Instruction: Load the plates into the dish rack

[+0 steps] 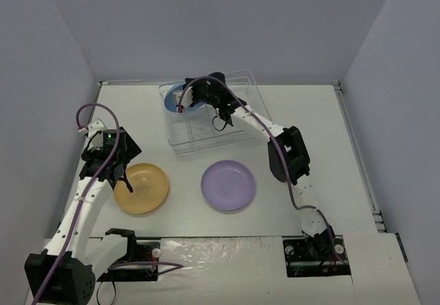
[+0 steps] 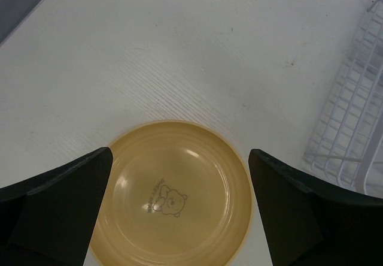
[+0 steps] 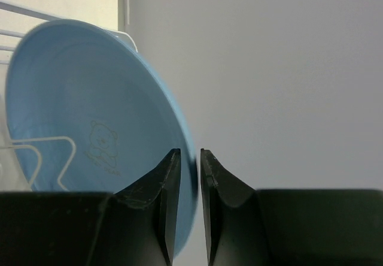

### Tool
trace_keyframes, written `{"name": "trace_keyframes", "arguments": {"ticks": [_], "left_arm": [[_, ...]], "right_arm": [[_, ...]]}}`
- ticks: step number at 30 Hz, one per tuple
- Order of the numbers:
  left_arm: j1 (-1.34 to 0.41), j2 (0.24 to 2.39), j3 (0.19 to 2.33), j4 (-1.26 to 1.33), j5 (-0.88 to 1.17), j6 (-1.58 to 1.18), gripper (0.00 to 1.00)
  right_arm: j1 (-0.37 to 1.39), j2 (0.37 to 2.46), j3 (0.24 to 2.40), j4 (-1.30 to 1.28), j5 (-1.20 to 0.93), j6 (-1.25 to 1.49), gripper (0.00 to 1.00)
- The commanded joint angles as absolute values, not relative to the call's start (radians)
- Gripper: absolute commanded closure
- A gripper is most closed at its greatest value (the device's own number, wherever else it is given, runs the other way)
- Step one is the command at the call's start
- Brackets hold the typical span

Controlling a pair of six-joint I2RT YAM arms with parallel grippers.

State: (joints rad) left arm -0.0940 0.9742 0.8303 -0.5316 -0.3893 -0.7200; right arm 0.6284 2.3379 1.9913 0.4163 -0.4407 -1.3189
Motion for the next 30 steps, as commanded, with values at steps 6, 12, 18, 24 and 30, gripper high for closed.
{"name": "trace_keyframes", "arguments": {"ticks": [6,12,18,24,30], "left_arm": [[-0.086,0.903,0.871,-0.585,-0.391,-0.741,0.03],[-0.087,0.865,0.884,-0.639,-0.37,-0.755,0.03],[-0.086,0.82,0.885,-0.671,-0.331,-0.755,0.03],[-0.087,0.78,0.88,-0.644,-0.27,-0.748,0.03],[-0.088,0.775,0.871,-0.621,-0.225,-0.726,0.03]], "right_arm": [[0.641,2.274,1.939,0.645,-0.414,-1.185,0.44],[0.669,2.116,1.805,0.794,-0.377,-1.063,0.0],[0.686,1.843,1.548,0.96,-0.286,-0.848,0.0],[0.683,1.453,1.297,0.868,0.165,-0.217,0.0],[0.668,1.113,0.991,0.455,0.467,0.297,0.0]]}}
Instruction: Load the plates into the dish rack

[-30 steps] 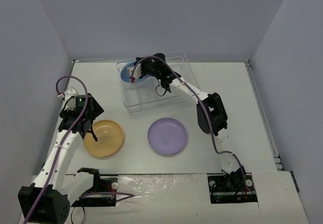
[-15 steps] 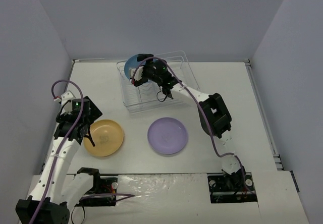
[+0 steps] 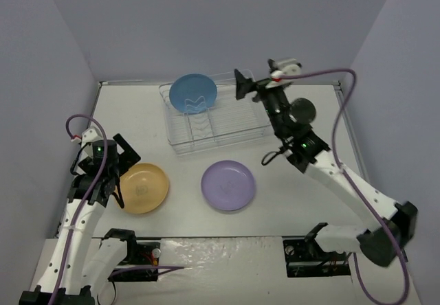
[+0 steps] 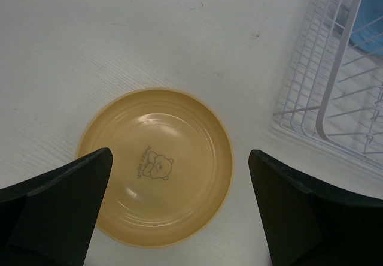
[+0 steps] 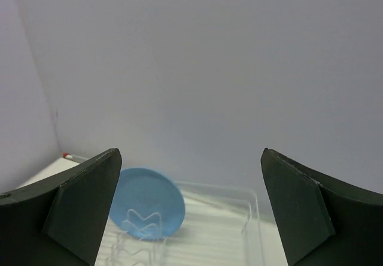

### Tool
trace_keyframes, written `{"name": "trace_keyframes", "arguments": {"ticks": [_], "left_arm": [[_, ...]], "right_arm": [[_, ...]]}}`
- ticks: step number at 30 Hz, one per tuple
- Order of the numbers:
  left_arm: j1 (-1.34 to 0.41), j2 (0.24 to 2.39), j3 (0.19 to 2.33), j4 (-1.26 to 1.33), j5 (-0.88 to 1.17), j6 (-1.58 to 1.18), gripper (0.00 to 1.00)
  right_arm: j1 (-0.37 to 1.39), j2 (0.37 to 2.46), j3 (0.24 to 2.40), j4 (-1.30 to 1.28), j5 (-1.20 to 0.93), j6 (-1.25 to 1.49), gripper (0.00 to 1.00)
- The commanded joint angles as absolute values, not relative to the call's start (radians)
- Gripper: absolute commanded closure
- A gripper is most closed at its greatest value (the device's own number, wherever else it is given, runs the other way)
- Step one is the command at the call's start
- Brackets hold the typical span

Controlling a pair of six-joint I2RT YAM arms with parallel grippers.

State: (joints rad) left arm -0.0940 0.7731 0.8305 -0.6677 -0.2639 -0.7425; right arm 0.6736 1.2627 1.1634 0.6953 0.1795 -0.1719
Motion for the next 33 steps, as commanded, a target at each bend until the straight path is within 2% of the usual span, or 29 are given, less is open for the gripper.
{"name": "trace_keyframes", "arguments": {"ticks": [1,7,12,17,23,30,33], "left_arm": [[-0.089,0.776,0.871,-0.621,-0.224,-0.724,0.03],[-0.087,0.772,0.855,-0.598,-0.251,-0.71,0.03],[-0.087,0.781,0.845,-0.567,-0.269,-0.691,0.03],[-0.086,0.79,0.836,-0.557,-0.281,-0.687,0.03],[-0.086,0.792,0.826,-0.554,-0.283,-0.688,0.03],[-0.086,0.784,0.82,-0.546,-0.277,-0.687,0.03],[-0.087,0.785,0.819,-0.544,-0.27,-0.686,0.03]], "right_arm": [[0.667,1.055,0.945,0.367,0.486,0.383,0.0],[0.667,0.728,0.721,0.022,0.581,0.706,0.0],[0.668,0.635,0.594,-0.059,0.468,0.787,0.0],[0.668,0.735,0.534,-0.065,0.276,0.78,0.0],[0.67,0.977,0.483,0.092,0.155,0.749,0.03],[0.675,1.193,0.472,0.261,0.065,0.716,0.2],[0.674,1.276,0.472,0.316,0.054,0.716,0.36]]}}
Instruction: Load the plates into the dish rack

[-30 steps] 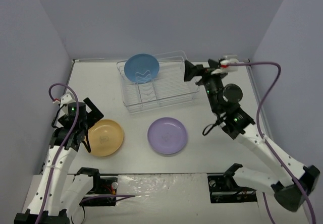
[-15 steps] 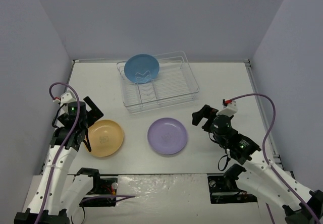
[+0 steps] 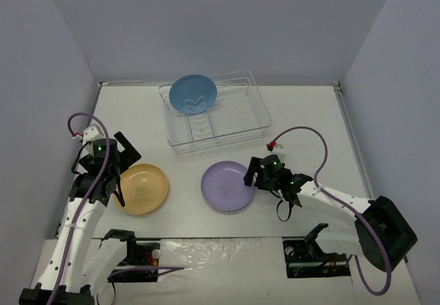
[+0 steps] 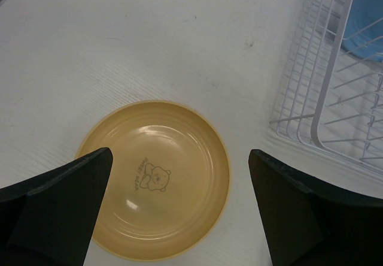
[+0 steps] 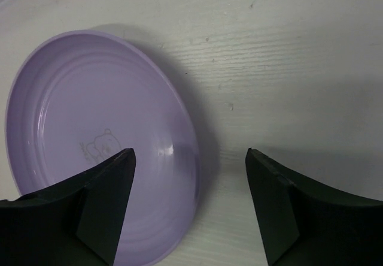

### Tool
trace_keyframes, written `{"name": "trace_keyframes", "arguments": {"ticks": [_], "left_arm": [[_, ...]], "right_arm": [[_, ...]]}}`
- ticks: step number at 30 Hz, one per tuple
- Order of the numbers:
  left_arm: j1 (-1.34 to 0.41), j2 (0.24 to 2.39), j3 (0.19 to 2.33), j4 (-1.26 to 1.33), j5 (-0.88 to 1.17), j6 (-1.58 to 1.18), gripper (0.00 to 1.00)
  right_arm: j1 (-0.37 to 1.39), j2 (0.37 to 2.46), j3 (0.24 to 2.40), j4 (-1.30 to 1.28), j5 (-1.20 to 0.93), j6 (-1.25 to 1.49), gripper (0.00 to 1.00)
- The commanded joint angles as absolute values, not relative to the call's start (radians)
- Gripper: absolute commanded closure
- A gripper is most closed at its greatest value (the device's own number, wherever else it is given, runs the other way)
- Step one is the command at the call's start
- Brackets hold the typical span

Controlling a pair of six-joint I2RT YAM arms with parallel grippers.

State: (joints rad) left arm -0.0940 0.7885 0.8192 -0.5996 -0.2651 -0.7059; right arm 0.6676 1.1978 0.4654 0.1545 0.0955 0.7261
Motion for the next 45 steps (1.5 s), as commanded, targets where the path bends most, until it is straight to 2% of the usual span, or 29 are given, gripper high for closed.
{"name": "trace_keyframes", "arguments": {"ticks": [1,3,8,10,13,26,28,31,34,36,38,40,41,45], "left_arm": [[-0.086,0.786,0.819,-0.545,-0.27,-0.686,0.03],[-0.086,0.788,0.82,-0.546,-0.271,-0.686,0.03],[-0.086,0.791,0.821,-0.548,-0.268,-0.686,0.03],[-0.086,0.79,0.821,-0.548,-0.266,-0.684,0.03],[-0.086,0.788,0.822,-0.547,-0.266,-0.686,0.03],[-0.086,0.807,0.829,-0.526,-0.269,-0.687,0.03],[-0.084,0.807,0.824,-0.513,-0.259,-0.689,0.03],[-0.084,0.817,0.818,-0.486,-0.246,-0.689,0.03],[-0.084,0.835,0.825,-0.486,-0.243,-0.687,0.03],[-0.084,0.852,0.831,-0.485,-0.246,-0.687,0.03],[-0.084,0.864,0.842,-0.489,-0.255,-0.687,0.03],[-0.084,0.879,0.851,-0.498,-0.261,-0.686,0.03],[-0.084,0.882,0.854,-0.5,-0.265,-0.686,0.03],[-0.085,0.886,0.859,-0.502,-0.28,-0.678,0.03]], "right_arm": [[0.675,1.306,0.473,0.331,0.05,0.717,0.4],[0.673,1.366,0.481,0.351,0.04,0.707,0.45],[0.675,1.426,0.514,0.332,0.042,0.678,0.87],[0.673,1.415,0.523,0.297,0.061,0.669,0.99],[0.674,1.339,0.543,0.194,0.161,0.659,1.0],[0.684,0.75,0.675,-0.414,0.398,0.639,1.0],[0.686,0.673,0.691,-0.428,0.41,0.645,1.0],[0.686,0.645,0.717,-0.319,0.412,0.581,1.0],[0.687,0.732,0.798,-0.191,0.453,0.461,1.0],[0.686,0.812,0.887,-0.099,0.564,0.324,1.0],[0.686,0.905,0.935,0.141,0.628,0.139,1.0],[0.686,0.994,0.99,0.349,0.591,-0.196,1.0],[0.687,1.058,1.011,0.447,0.552,-0.272,1.0],[0.686,1.331,1.275,0.515,0.344,-0.738,1.0]]}}
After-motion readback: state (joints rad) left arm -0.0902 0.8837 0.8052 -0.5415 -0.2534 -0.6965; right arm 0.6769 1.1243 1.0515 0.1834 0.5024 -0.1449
